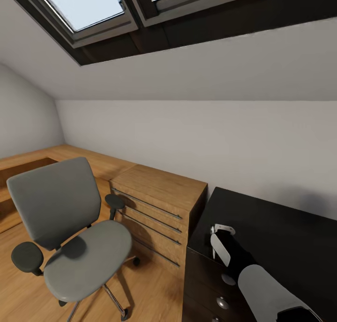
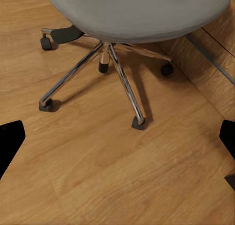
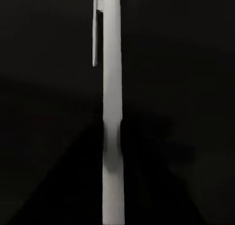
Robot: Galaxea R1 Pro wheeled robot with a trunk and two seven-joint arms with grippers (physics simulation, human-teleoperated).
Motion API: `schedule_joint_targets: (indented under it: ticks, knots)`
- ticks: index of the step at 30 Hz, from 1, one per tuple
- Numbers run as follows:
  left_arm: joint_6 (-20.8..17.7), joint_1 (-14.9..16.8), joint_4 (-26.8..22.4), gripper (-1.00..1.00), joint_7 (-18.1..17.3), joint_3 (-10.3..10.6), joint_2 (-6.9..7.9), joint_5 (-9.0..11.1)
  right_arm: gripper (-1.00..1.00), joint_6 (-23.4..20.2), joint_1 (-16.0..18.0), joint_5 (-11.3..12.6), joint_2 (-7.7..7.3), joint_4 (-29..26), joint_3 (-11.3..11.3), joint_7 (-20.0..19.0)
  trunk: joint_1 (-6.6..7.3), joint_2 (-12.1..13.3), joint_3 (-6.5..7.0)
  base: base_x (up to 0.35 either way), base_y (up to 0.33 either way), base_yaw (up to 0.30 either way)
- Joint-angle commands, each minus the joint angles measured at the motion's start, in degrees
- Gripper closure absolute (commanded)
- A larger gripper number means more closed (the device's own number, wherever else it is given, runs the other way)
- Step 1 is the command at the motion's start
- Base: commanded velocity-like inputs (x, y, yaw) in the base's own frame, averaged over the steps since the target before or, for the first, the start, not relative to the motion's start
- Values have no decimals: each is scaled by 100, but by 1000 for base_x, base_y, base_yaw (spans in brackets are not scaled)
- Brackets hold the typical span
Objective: In the bedroom, organize the workspace by keeping the computer under the desk, ensuring the monitor is on the desk, placing the keyboard on the desk next to the monitor, placing the mouse on the desk next to the keyboard, moving the folder from the swivel chair onto the desk next to the mouse, stacking the notebook on top of the folder with the pen on top of the notebook, and positioning the swivel chair next to the desk.
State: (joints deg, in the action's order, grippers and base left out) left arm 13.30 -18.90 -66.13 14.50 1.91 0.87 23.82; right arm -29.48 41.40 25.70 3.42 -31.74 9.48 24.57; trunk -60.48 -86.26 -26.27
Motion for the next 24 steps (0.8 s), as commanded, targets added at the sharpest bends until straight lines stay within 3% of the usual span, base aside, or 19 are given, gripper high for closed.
schedule_joint_targets:
  ticks: [1,9,16,18,20,22,24]
  knots:
    - [23,0,-6,-100,28,20,8,44,100,-27,0,128,-6,153,28,66,-1,-2,-6,0,0,0]
    - [36,0,4,-100,1,24,10,30,100,-32,0,122,-8,147,27,66,-1,-2,-6,0,0,0]
    - [33,0,17,-100,-8,21,17,25,100,-3,0,115,-9,-57,29,67,153,278,119,0,0,0]
    - [26,0,68,-100,-8,25,18,26,100,-27,-11,112,-85,-667,15,83,197,359,155,0,0,0]
    - [24,0,101,-100,-8,23,21,26,100,-272,-130,122,-242,-1705,5,96,241,439,191,0,0,0]
    - [24,0,115,-100,-4,21,25,26,100,-730,-629,195,-338,-2989,-87,135,285,519,227,0,0,0]
    - [23,0,121,-100,1,21,26,26,100,-941,-971,227,-349,-3749,-254,242,329,599,263,0,0,0]
